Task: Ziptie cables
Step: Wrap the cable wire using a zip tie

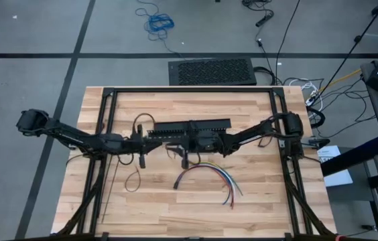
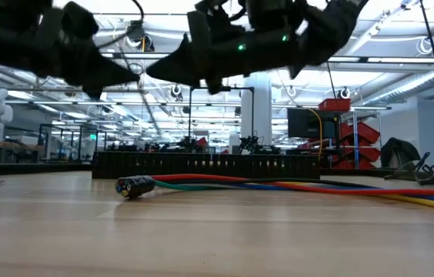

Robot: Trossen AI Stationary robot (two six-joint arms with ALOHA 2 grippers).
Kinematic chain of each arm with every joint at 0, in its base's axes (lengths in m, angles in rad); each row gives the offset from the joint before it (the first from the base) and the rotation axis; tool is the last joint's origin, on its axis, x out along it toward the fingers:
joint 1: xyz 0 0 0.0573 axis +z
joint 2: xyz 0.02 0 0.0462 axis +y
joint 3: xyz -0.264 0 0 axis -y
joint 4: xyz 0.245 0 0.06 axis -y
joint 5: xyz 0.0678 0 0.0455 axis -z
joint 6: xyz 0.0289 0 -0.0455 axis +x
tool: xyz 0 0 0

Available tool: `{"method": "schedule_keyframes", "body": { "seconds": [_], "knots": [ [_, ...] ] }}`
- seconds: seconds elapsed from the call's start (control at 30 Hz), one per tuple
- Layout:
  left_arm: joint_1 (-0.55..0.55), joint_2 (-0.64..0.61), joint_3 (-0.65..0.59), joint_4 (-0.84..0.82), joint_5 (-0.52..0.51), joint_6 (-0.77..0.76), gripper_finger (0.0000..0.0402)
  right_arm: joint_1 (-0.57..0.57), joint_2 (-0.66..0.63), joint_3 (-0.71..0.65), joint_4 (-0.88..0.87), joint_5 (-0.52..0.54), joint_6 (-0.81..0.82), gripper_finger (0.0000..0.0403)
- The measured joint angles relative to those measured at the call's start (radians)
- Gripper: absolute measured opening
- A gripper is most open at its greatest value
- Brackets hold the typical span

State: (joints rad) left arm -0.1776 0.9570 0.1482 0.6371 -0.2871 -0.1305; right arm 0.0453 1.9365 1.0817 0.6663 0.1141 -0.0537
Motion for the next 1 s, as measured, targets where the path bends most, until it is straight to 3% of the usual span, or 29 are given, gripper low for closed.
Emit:
{"method": "schedule_keyframes", "body": {
  "seconds": [0.17,0.3,0.53,0.8,1.0],
  "knots": [
    [-0.043,0.041,0.000,-0.001,0.003,-0.020,0.0001,0.038,-0.115,0.000,-0.412,0.171,-0.017,0.0147],
    [-0.063,0.087,0.001,-0.006,0.070,-0.061,0.0000,0.086,-0.144,0.002,-0.661,0.076,0.071,0.0157],
    [-0.074,0.131,0.002,-0.012,0.094,-0.128,0.0000,0.142,-0.052,0.056,-0.698,-0.094,-0.038,0.0142],
    [-0.093,0.163,0.083,-0.120,0.078,-0.146,0.0000,0.124,0.104,0.158,-0.748,-0.139,-0.220,0.0150],
    [-0.107,0.189,0.143,-0.219,0.066,-0.145,0.0000,0.096,0.182,0.193,-0.762,-0.178,-0.200,0.0120]
  ]
}}
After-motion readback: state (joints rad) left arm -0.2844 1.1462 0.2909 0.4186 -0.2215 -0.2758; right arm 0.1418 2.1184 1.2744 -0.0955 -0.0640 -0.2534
